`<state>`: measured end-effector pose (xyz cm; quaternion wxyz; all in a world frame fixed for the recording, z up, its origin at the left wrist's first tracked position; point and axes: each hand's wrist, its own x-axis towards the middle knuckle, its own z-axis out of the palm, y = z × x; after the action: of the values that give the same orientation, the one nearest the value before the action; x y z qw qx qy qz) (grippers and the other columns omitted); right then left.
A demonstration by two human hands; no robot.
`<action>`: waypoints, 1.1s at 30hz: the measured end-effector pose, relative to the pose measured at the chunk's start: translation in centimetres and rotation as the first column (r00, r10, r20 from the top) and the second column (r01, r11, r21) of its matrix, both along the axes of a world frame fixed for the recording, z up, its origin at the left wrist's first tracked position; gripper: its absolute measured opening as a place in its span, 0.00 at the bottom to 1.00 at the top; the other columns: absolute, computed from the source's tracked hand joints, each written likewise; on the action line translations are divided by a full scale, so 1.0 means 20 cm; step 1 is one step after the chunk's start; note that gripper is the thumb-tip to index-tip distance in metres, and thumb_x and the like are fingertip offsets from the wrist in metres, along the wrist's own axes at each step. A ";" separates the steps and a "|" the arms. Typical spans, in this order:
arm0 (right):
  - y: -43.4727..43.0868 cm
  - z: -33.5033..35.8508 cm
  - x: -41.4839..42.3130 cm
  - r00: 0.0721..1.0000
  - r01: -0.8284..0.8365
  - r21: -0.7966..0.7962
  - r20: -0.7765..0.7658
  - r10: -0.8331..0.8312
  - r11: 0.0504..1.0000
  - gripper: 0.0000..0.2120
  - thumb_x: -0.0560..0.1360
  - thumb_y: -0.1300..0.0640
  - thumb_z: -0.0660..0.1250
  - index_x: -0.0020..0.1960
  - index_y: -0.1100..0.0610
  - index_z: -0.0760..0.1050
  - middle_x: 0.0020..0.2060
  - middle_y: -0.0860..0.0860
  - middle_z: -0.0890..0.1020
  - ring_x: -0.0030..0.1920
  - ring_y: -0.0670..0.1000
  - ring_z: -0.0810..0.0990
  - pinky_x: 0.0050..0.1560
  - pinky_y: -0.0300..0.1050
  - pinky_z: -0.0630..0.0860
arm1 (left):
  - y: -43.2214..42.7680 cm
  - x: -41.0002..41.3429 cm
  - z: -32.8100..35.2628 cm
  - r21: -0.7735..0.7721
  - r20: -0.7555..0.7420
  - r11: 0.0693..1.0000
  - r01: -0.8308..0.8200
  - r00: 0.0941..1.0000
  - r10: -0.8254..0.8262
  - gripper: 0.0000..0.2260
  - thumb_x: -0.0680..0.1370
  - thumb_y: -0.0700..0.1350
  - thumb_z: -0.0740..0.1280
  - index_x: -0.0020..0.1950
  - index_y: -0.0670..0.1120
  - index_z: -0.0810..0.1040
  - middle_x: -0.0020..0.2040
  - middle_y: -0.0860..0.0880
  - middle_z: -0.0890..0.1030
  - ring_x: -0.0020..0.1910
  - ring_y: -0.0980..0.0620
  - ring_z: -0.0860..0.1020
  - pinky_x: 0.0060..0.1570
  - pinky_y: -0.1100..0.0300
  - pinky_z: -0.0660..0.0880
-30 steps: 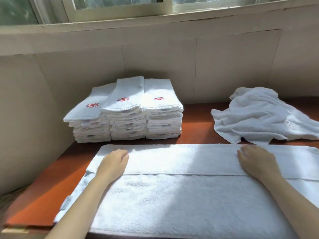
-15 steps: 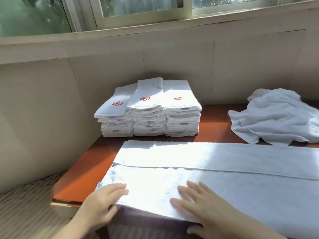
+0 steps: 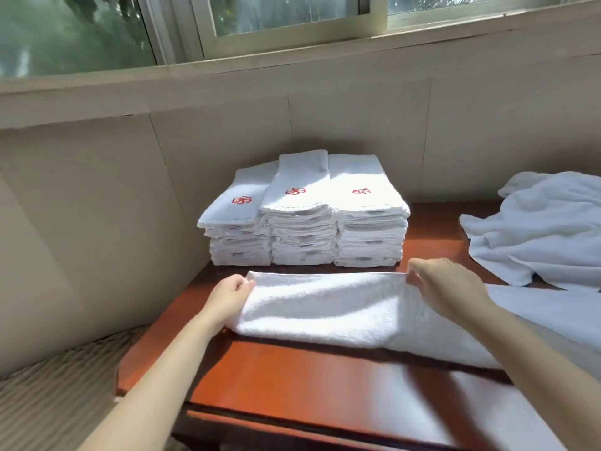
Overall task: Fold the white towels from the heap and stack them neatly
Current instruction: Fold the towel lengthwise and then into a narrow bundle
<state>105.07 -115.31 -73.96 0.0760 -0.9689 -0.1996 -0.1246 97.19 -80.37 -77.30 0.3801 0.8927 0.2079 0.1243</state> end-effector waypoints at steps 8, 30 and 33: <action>0.10 -0.30 0.35 0.999 0.035 -0.087 -0.003 -0.036 0.996 0.08 0.81 0.51 0.49 0.46 0.54 0.60 0.44 0.51 0.81 0.45 0.57 0.80 0.37 0.46 0.66 | -0.05 0.25 -0.10 0.436 -0.085 0.872 -0.222 0.955 0.285 0.16 0.83 0.54 0.49 0.44 0.46 0.68 0.50 0.44 0.79 0.48 0.41 0.76 0.42 0.54 0.68; -0.44 -0.16 0.20 0.809 0.517 0.018 -0.335 -0.482 0.856 0.14 0.77 0.51 0.60 0.61 0.52 0.70 0.61 0.50 0.74 0.63 0.55 0.71 0.63 0.51 0.64 | -1.17 0.57 -0.08 0.655 -0.324 0.616 0.438 0.899 -0.295 0.15 0.75 0.38 0.61 0.62 0.46 0.69 0.60 0.45 0.73 0.62 0.43 0.70 0.57 0.48 0.69; -0.67 -0.19 0.07 0.723 0.660 0.071 -0.333 -0.606 0.748 0.15 0.77 0.55 0.58 0.63 0.49 0.71 0.63 0.50 0.72 0.65 0.54 0.69 0.67 0.54 0.58 | -1.54 0.61 -0.08 0.594 -0.264 0.644 0.481 0.874 -0.409 0.14 0.77 0.37 0.55 0.61 0.45 0.70 0.60 0.44 0.73 0.60 0.42 0.70 0.56 0.50 0.68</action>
<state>106.43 -128.71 -77.79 0.1464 -0.9743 0.1702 -0.0181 109.30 -111.15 -78.84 0.0578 0.9959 -0.0536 0.0432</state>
